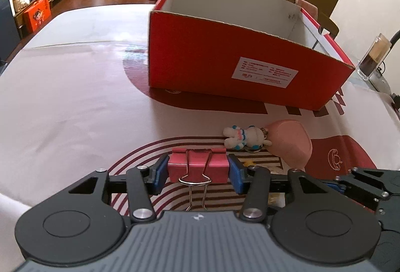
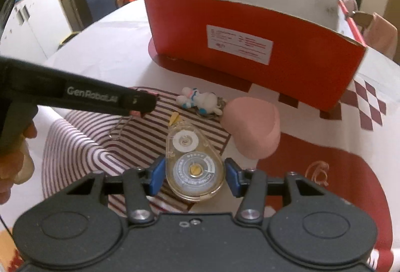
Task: Organize rigid objects
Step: 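Grasp the pink binder clip with the left tool while the right tool grasps the clear tape dispenser, then carry the binder clip and tape dispenser with both tools into the shoebox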
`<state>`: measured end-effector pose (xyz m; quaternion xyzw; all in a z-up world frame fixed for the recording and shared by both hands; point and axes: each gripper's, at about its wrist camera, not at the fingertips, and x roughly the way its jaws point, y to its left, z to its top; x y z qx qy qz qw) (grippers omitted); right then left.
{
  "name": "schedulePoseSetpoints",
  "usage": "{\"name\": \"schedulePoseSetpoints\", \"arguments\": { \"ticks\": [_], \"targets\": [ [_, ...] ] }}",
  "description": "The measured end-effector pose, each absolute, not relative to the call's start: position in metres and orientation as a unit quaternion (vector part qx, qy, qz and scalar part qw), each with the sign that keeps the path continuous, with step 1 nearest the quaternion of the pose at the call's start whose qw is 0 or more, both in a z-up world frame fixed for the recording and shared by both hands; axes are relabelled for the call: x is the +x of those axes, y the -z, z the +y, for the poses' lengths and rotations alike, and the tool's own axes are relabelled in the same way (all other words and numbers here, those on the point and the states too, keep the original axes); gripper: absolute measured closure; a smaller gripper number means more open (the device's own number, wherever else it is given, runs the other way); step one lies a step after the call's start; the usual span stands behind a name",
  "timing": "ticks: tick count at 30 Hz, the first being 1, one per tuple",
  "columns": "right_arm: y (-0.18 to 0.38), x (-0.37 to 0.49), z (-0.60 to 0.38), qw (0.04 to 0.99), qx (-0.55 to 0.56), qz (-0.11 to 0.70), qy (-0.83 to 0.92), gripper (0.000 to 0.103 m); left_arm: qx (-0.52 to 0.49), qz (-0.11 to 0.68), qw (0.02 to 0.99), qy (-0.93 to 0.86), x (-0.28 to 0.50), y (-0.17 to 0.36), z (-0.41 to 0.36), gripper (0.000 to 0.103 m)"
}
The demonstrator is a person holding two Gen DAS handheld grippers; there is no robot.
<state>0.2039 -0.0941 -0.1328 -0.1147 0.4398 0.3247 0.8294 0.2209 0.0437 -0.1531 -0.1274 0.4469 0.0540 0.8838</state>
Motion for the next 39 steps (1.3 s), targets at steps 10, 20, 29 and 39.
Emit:
{"name": "schedulePoseSetpoints", "arguments": {
  "ticks": [10,20,29,39],
  "targets": [
    [0.094,0.183,-0.105,0.843,-0.086,0.430,-0.313,0.053,-0.137,0.435,0.889,-0.047,0.197,0.125,0.047,0.054],
    [0.051,0.172,-0.114,0.858,-0.069,0.419,-0.288,0.053,-0.149,0.416,0.897,-0.020,0.181,0.092,0.043,0.054],
    [0.011,0.174,-0.119,0.875,-0.066,0.391,-0.278,0.053,-0.146,0.395,0.907,-0.004,0.181,0.057,0.040,0.054],
    [-0.024,0.206,-0.120,0.891,-0.069,0.360,-0.268,0.053,-0.121,0.360,0.925,0.004,0.207,0.019,0.041,0.054]
  ]
}}
